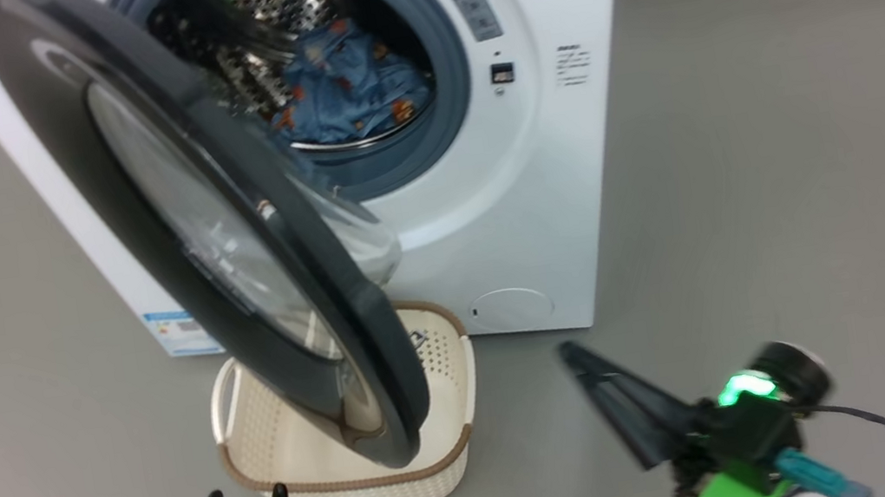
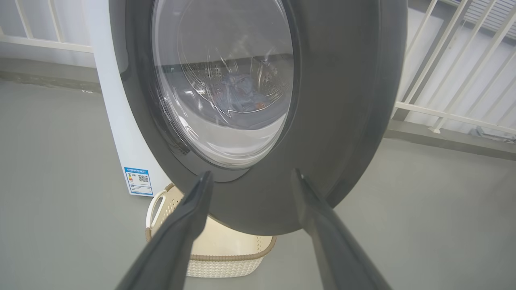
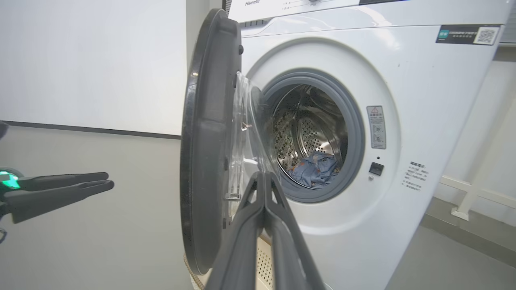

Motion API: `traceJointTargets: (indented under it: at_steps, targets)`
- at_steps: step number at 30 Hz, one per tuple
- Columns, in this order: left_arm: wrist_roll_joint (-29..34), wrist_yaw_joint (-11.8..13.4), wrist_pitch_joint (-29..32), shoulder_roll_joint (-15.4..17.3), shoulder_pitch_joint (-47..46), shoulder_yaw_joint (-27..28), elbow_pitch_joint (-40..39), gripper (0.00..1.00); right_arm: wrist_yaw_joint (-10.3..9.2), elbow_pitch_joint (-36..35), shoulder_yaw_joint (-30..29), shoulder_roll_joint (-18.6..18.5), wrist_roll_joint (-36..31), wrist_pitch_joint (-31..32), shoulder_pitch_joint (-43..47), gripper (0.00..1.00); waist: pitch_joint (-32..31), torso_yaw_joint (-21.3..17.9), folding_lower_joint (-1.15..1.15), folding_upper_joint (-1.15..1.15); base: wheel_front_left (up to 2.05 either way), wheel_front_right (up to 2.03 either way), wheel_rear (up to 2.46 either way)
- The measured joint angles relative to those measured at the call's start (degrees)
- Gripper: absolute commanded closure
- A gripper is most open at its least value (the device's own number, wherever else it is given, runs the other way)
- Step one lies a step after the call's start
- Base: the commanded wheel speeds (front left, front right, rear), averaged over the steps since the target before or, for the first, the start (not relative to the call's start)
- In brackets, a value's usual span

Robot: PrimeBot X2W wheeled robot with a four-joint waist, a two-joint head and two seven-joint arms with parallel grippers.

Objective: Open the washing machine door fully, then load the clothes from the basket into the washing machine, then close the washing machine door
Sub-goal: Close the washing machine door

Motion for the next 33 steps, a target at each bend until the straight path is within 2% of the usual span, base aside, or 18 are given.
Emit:
traceJointTargets:
  at_steps: [9, 18, 25, 33]
  targets:
    - [0.0, 0.0, 0.0, -0.45, -1.41, -1.14, 0.35, 0.0, 0.0, 2.75, 13.5, -1.49, 3.92, -0.02, -9.25, 1.0, 1.57, 3.95, 0.0, 0.0, 0.0, 0.0, 0.0]
    - [-0.02, 0.0, -0.01, -0.7, -2.76, -2.61, 0.85, 0.0, 0.0, 6.97, 21.62, -1.86, 6.89, -0.24, -14.49, 1.0, 3.02, 8.87, 0.0, 0.0, 0.0, 0.0, 0.0]
    - [-0.02, 0.0, -0.01, -0.91, -3.27, -3.32, 1.19, 0.0, 0.0, 10.5, 22.39, -2.35, 8.13, -0.24, -16.82, 1.0, 4.17, 12.38, 0.0, 0.0, 0.0, 0.0, 0.0]
    - [-0.02, 0.0, -0.01, -1.55, -3.48, -3.85, 1.23, 0.0, 0.0, 15.59, 19.85, -0.59, 6.36, -0.24, -16.87, 1.0, 5.32, 15.15, 0.0, 0.0, 0.0, 0.0, 0.0]
